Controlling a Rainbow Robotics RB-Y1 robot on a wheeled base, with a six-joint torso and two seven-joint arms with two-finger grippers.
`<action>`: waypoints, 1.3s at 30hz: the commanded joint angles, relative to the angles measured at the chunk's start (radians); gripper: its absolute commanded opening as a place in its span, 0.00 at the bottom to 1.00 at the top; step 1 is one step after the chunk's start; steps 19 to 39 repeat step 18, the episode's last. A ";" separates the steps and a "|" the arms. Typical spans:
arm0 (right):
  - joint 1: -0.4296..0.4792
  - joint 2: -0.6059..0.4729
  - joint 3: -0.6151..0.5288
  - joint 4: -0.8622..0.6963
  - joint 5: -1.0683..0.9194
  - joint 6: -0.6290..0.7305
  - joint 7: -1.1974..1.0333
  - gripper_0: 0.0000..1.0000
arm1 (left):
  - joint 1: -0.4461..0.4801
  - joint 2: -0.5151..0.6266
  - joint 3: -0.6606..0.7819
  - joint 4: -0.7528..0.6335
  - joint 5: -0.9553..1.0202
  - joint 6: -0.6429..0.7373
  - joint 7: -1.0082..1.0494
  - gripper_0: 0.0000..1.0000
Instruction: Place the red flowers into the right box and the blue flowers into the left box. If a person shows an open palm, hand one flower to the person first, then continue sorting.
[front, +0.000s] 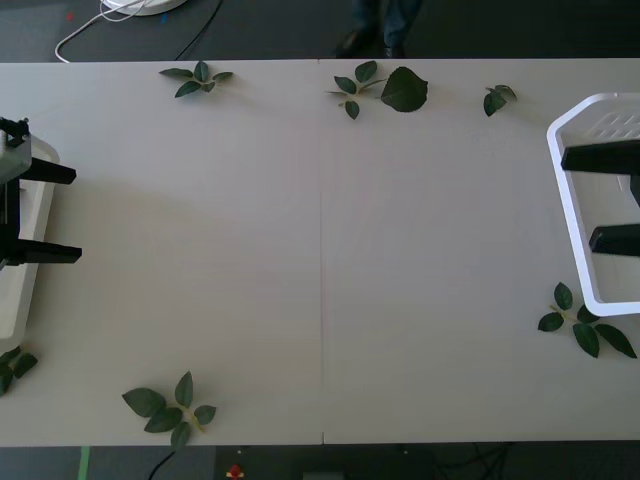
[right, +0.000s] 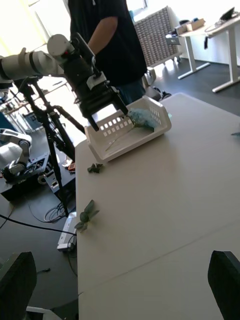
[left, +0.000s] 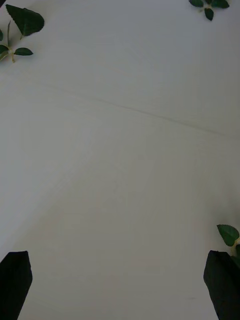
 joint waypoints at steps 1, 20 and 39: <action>0.063 -0.051 -0.030 -0.065 -0.014 -0.039 -0.016 1.00 | -0.001 -0.008 0.024 0.006 0.016 0.010 0.051 1.00; 0.087 -0.043 -0.038 -0.073 -0.008 -0.044 -0.016 1.00 | -0.001 -0.008 0.024 0.006 0.016 0.010 0.051 1.00; 0.087 -0.043 -0.038 -0.073 -0.008 -0.044 -0.016 1.00 | -0.001 -0.008 0.024 0.006 0.016 0.010 0.051 1.00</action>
